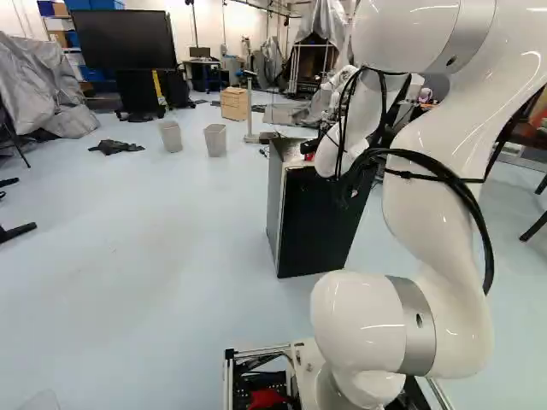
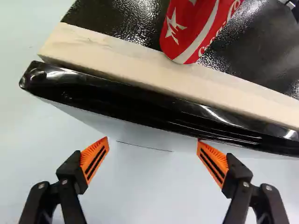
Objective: Grab a drink from the fridge
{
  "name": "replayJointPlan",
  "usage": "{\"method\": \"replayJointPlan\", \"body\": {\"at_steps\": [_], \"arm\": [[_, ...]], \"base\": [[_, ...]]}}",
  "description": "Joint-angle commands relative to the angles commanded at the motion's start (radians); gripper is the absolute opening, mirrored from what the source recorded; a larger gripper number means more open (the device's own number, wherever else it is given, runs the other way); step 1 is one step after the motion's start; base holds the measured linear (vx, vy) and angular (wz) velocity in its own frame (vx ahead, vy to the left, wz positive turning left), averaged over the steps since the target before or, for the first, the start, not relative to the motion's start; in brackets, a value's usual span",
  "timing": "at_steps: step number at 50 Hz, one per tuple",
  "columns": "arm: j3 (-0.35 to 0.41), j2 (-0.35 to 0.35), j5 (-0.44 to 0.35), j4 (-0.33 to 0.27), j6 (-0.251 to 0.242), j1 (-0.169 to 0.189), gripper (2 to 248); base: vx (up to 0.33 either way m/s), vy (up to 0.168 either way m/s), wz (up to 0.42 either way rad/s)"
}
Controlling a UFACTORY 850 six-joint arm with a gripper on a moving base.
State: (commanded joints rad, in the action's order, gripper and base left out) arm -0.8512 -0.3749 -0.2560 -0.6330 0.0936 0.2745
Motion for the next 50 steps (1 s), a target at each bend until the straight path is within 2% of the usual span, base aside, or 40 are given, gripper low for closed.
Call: {"method": "replayJointPlan", "body": {"at_steps": [31, 39, 50], "arm": [[0.139, 0.11, -0.009, 0.005, 0.0, 0.024, 247], [0.179, 0.143, -0.056, 0.027, 0.0, 0.025, 247], [0.221, 0.179, -0.163, 0.071, 0.0, 0.012, 247]], "base": [[0.0, 0.0, 0.0], [0.0, 0.0, 0.0], [0.0, 0.0, 0.0]]}}
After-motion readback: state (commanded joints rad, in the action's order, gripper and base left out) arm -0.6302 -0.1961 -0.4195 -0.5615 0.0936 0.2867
